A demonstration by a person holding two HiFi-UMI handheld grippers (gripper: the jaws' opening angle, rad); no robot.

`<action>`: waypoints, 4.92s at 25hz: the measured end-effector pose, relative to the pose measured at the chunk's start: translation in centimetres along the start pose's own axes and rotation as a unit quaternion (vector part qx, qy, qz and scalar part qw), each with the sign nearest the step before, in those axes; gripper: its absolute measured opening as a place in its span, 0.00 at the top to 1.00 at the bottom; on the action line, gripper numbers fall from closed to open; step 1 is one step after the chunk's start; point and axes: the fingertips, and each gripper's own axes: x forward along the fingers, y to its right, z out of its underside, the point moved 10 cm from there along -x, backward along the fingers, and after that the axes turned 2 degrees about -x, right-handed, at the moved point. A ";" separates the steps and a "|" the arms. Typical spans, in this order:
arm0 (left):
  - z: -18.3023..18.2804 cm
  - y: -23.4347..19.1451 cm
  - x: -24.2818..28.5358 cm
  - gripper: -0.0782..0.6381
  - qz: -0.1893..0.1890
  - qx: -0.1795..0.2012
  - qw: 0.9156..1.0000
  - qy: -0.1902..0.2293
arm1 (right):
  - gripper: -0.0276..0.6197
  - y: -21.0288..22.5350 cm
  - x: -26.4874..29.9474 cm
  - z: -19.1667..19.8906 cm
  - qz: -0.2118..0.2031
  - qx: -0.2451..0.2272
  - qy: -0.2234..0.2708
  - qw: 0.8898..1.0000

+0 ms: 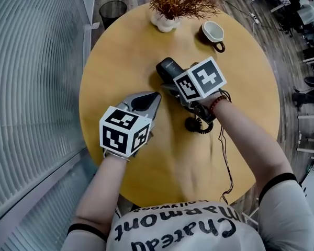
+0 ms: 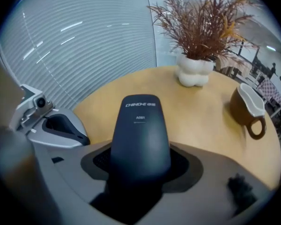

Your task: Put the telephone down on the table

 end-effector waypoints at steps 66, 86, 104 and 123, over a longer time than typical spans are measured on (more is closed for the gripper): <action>-1.1 0.8 0.0 0.88 0.005 0.077 0.997 -0.021 | 0.35 1.9 0.1 0.3 0.058 -0.178 -0.025 0.982; -2.5 1.8 -1.0 0.88 0.000 0.084 0.996 0.003 | 0.36 -0.2 -5.3 -0.7 0.049 -0.147 0.058 0.986; -4.1 14.3 -6.3 0.88 -0.001 0.127 0.991 0.050 | 0.88 -4.7 -18.0 7.1 0.094 -0.075 0.212 0.970; 5.4 41.2 -14.7 0.88 0.057 0.111 0.967 0.221 | 0.93 -18.3 -37.3 34.2 0.035 0.031 0.426 0.904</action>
